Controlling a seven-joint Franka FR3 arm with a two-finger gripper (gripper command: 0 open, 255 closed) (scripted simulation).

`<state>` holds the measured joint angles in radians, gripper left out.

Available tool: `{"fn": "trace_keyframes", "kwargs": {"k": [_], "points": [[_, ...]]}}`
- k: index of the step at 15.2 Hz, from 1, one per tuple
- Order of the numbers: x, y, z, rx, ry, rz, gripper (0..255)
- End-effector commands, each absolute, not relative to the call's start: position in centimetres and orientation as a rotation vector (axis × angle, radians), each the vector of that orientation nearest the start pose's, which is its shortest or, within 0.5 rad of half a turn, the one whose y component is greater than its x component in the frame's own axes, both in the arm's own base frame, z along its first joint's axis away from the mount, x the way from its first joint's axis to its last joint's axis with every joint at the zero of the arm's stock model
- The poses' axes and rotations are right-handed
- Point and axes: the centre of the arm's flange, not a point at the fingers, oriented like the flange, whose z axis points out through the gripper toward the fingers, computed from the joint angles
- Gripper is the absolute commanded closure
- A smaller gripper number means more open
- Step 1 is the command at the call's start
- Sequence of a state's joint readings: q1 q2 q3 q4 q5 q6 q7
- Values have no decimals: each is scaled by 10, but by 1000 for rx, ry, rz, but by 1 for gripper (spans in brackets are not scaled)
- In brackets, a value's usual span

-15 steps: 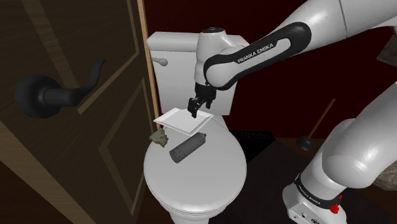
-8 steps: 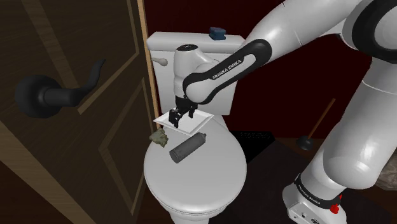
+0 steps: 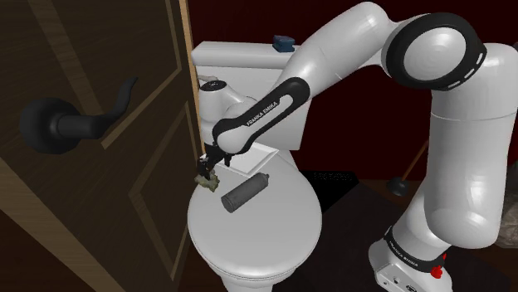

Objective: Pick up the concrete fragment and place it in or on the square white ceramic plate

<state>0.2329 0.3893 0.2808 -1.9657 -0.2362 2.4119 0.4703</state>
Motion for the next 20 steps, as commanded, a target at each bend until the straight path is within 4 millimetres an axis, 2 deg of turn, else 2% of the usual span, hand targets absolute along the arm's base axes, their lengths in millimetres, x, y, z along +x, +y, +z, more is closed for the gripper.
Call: {"fn": "trace_keyframes", "kwargs": {"k": [1,8,16,17,20], "points": [[553,315,279,-3137,-304,-154,0],[557,315,239,-3137,-304,-154,0],[557,315,239,-3137,-304,-154,0],[557,315,239,-3137,-304,-154,255],[557,315,239,-3137,-304,-154,255]]}}
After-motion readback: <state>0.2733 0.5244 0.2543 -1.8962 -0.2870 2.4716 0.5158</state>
